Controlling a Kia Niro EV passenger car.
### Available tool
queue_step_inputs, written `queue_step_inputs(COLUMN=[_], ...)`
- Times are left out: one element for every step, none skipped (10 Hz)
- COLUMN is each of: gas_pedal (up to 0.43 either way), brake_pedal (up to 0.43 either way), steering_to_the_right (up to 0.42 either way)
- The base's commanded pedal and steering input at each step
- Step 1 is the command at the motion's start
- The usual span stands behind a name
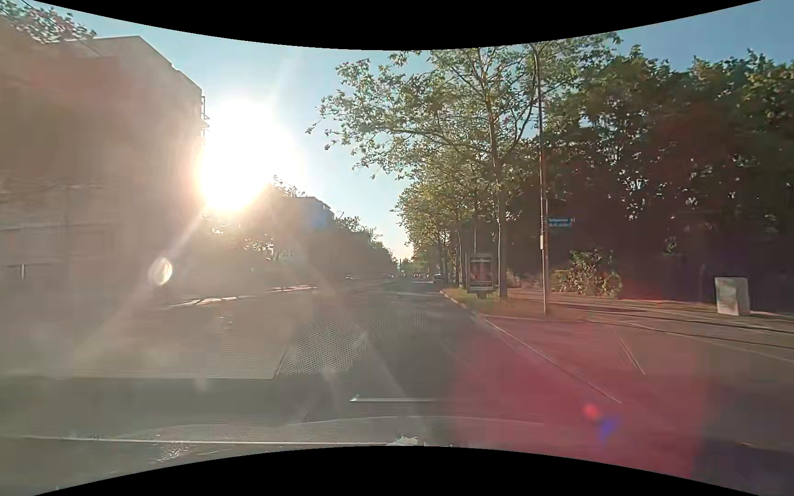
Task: Follow the waypoints while adhering to traffic rules and regulations
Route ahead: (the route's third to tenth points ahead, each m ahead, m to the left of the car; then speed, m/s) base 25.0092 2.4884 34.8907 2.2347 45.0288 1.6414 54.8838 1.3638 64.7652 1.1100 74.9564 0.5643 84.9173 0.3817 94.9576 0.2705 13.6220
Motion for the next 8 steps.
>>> queue_step_inputs(gas_pedal=[0.087, 0.087, 0.087, 0.087, 0.087, 0.087, 0.087, 0.087], brake_pedal=[0.000, 0.000, 0.000, 0.000, 0.000, 0.000, 0.000, 0.000], steering_to_the_right=[0.004, 0.004, 0.003, 0.004, 0.004, 0.004, 0.004, 0.004])
